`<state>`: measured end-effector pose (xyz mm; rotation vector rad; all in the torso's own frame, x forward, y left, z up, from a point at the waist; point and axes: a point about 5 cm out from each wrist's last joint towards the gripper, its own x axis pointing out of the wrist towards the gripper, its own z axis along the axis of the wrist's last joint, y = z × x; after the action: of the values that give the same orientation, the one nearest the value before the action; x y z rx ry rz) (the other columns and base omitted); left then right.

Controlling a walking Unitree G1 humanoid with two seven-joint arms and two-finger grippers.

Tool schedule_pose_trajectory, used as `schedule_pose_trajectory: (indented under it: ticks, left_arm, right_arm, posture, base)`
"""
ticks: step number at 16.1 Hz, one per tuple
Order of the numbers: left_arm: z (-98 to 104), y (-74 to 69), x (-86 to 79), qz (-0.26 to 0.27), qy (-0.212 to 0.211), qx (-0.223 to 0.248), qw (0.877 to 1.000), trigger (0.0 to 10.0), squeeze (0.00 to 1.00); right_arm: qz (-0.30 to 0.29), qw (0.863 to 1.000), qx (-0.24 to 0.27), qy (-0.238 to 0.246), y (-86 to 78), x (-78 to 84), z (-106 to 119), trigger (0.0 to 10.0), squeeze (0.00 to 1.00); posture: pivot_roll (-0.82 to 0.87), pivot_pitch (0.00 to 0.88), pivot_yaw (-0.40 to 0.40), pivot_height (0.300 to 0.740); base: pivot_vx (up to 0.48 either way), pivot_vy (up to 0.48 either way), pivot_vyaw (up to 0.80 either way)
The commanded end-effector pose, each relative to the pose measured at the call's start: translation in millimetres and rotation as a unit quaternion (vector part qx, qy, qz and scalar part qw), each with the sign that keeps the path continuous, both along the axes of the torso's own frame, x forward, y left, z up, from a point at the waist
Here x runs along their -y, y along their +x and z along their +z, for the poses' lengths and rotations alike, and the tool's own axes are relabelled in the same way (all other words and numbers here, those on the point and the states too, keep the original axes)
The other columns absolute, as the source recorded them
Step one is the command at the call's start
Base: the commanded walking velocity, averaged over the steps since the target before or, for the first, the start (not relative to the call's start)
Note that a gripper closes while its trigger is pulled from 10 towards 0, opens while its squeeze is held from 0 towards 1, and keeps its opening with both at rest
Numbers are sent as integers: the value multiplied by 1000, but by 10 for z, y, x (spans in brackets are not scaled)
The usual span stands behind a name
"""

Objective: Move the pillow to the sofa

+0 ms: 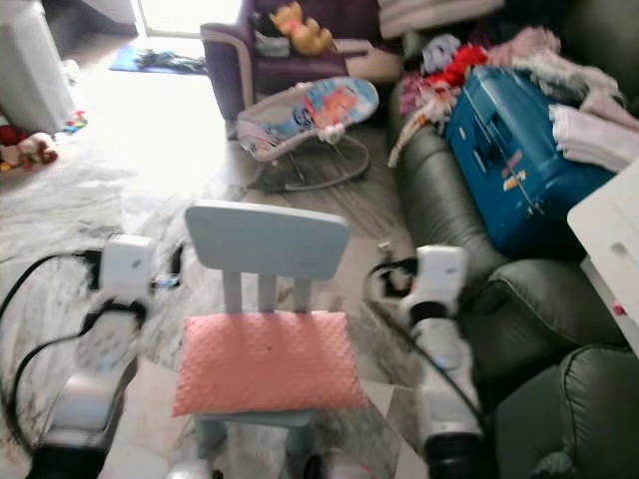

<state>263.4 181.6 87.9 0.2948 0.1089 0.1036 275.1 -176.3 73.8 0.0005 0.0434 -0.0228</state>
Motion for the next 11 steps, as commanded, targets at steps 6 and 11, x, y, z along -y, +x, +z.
schedule_pose_trajectory:
  ticks: [6, 11]
  left_arm:
    - [-1, -51, 4, 17, -5, -7, 1000, 10000, 0]
    - [-131, -125, -37, 1, -16, -37, 999, 10000, 0]
  right_arm:
    - [-1, 1000, -8, -6, 44, 77, -7, 10000, 0]
    - [3, 1000, -18, -2, -22, 80, 2, 10000, 0]
  posture:
    - [83, 0, -87, 740]
    - [37, 0, -77, 740]
  base:
    - [0, 0, 0]
    - [0, 0, 0]
